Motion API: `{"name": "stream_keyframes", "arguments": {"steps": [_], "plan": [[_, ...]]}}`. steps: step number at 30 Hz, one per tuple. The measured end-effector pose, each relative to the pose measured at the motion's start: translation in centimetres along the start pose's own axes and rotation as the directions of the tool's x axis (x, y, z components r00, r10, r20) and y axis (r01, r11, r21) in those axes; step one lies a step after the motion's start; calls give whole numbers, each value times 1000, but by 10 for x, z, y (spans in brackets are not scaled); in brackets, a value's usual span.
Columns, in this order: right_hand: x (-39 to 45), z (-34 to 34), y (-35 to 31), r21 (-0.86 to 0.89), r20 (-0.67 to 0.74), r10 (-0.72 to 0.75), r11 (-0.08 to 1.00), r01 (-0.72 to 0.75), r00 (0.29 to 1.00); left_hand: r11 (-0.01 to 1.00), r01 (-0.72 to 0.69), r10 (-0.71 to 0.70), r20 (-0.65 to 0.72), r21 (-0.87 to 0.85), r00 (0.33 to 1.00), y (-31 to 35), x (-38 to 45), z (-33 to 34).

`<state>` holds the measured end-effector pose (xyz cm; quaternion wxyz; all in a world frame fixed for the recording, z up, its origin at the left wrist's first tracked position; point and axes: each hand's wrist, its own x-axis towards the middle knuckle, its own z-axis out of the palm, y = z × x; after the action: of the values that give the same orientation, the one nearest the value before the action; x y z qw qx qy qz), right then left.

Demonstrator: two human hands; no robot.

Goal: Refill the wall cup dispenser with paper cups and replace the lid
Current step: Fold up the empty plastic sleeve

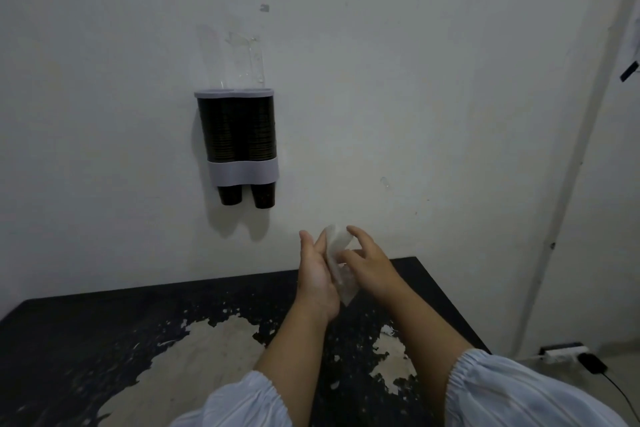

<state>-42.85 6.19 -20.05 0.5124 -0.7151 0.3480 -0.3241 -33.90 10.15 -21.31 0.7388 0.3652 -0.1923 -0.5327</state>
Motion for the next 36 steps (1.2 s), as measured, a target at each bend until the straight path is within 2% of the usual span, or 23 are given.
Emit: {"name": "stream_keyframes", "arguments": {"steps": [2,5,9,13,17,20,22,24,26,29,32,36], "plan": [[0,3,1,-43,55,10,999,-8,998,1000,-16,17,18,-25,1000,-4,-1,-3],[0,7,1,-145,106,-14,989,29,994,998,-12,10,-32,-55,999,-9,-2,-5],[-2,9,2,-121,147,-14,992,32,989,999,30,-30,-67,11,997,-13,0,-11],[-3,9,4,-33,188,2,999,4,982,995,98,-97,-59,7,994,-11,1,-17],[-3,7,4,55,254,-33,998,20,967,986,135,-141,-58,-99,988,-11,3,-21],[-3,2,4,224,255,44,969,-103,966,979,145,-155,-57,-143,986,-10,4,-22],[-2,-1,7,285,242,59,950,-129,969,983,139,-148,-70,-123,987,-11,5,-21],[0,-1,11,166,134,45,984,-67,990,988,116,-125,-93,-98,988,-13,7,-21],[2,2,15,-16,-41,-20,1000,20,999,994,93,-101,-130,-63,986,-15,9,-21],[3,4,19,-260,-199,-157,960,102,967,996,87,-90,-155,-27,984,-17,6,-22],[6,3,20,-383,-156,-208,914,135,966,989,147,-144,-109,16,984,-18,4,-21],[6,6,20,-358,52,-92,928,104,994,978,199,-197,-40,55,980,-18,4,-21]]}}
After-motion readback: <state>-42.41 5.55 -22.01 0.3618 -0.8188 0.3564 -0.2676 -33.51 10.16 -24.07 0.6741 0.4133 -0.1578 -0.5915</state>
